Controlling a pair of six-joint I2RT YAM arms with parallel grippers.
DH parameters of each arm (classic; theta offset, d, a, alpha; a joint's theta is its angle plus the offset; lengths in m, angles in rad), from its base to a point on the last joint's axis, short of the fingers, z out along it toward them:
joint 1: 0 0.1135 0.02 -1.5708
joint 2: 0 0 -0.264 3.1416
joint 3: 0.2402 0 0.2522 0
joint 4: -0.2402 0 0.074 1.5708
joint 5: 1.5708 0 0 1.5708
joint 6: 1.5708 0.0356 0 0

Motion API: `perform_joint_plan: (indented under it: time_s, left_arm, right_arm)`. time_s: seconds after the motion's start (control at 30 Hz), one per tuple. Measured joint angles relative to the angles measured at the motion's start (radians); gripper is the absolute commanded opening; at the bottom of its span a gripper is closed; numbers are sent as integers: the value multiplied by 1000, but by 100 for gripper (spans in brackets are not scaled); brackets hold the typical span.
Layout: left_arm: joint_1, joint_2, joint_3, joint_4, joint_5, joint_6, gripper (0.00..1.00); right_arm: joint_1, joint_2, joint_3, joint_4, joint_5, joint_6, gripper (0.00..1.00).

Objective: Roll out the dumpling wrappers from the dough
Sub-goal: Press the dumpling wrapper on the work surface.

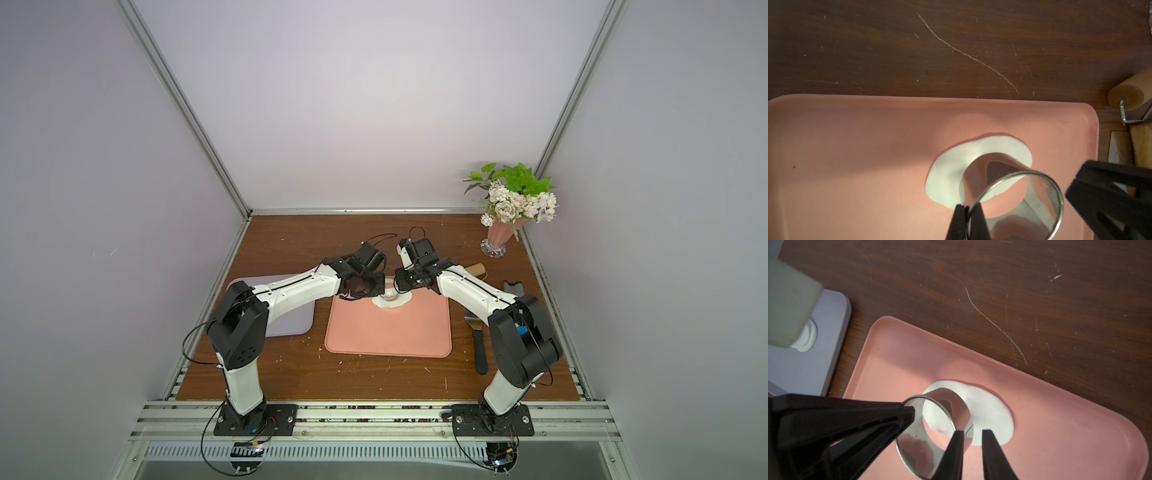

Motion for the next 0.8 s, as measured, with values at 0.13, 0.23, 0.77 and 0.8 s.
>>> perform_joint_plan:
  time_s: [0.13,0.23,0.77,0.8]
  left_arm:
    - [0,2,0,-1,0,0,0]
    - [1,10,0,-1,0,0,0]
    - [2,25,1,-2,6,0,0]
    - [2,26,2,-3,8,0,0]
  right_arm:
    - [0,0,-15,12,-13,0,24]
    - [0,0,-17,13,-22,-1,20]
    - [6,35,-42,36,-55,1,6]
    - [6,35,-43,36,-54,-2,3]
